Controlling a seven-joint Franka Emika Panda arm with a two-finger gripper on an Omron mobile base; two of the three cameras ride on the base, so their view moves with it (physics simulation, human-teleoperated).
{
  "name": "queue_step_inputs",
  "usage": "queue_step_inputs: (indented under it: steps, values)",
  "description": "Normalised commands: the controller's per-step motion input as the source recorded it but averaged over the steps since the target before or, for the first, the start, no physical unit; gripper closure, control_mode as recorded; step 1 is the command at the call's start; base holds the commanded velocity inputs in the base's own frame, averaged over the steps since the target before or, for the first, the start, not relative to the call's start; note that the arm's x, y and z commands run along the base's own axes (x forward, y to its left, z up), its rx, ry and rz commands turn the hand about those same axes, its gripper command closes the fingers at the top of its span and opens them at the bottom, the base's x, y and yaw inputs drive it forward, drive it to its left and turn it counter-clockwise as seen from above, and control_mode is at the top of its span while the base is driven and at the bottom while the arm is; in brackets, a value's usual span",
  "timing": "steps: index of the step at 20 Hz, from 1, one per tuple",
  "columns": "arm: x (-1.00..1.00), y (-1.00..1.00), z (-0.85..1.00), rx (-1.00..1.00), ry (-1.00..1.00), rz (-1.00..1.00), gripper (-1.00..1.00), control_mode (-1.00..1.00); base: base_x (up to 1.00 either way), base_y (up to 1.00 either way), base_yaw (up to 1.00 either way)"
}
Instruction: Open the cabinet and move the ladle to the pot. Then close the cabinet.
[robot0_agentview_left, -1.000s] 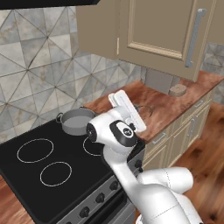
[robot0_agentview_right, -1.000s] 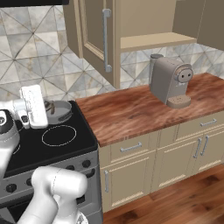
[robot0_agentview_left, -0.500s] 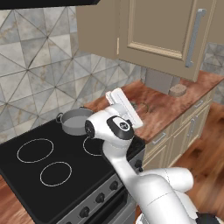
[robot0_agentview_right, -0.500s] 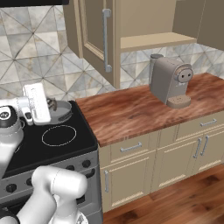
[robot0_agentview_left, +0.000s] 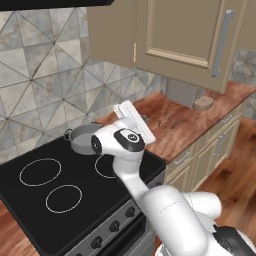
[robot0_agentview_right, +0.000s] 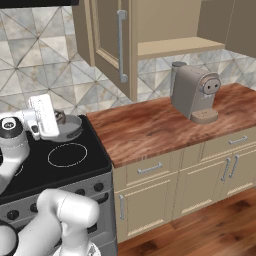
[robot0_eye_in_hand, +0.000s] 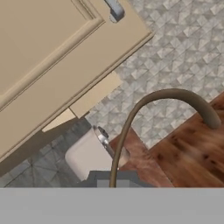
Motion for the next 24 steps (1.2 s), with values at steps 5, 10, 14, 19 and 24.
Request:
queue_step_inputs:
  steps: [5,10,14,19,24]
  values:
    - [0.18,0.11,-0.17,0.00,0.00,0.00,1.00,-1.00,0.00,0.00,0.00]
    - [0.05,0.02,-0.21,0.00,0.00,0.00,1.00,-1.00,0.00,0.00,0.00]
    - [0.08,0.04,-0.23,0.00,0.00,0.00,1.00,-1.00,0.00,0.00,0.00]
    - [0.21,0.06,-0.12,0.00,-0.03,0.00,1.00,-1.00,0.00,0.00,0.00]
    - [0.34,0.07,-0.05,0.00,-0.06,0.00,1.00,-1.00,0.00,0.00,0.00]
